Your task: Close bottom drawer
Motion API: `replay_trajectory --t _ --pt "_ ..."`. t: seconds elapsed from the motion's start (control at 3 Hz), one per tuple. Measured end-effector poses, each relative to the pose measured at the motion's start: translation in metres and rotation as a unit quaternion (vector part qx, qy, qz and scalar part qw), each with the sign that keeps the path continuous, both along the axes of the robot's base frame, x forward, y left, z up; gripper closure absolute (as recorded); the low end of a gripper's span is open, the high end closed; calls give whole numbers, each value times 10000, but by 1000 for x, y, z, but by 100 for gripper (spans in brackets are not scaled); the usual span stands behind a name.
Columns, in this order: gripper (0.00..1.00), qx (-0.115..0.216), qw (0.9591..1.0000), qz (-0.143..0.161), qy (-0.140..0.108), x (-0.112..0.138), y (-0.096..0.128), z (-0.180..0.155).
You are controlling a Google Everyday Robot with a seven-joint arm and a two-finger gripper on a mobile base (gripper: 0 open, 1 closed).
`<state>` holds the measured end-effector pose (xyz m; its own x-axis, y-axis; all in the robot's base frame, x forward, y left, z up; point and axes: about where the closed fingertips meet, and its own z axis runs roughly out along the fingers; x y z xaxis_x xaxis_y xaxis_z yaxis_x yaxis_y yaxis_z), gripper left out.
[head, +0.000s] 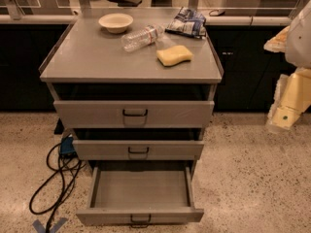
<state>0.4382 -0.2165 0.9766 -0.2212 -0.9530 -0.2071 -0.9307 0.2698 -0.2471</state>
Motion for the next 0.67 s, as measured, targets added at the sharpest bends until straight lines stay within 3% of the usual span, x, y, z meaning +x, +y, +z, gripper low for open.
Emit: replay_trajectory --t 0.67 --pt "0 117 9999 8 21 -4 -5 -14"
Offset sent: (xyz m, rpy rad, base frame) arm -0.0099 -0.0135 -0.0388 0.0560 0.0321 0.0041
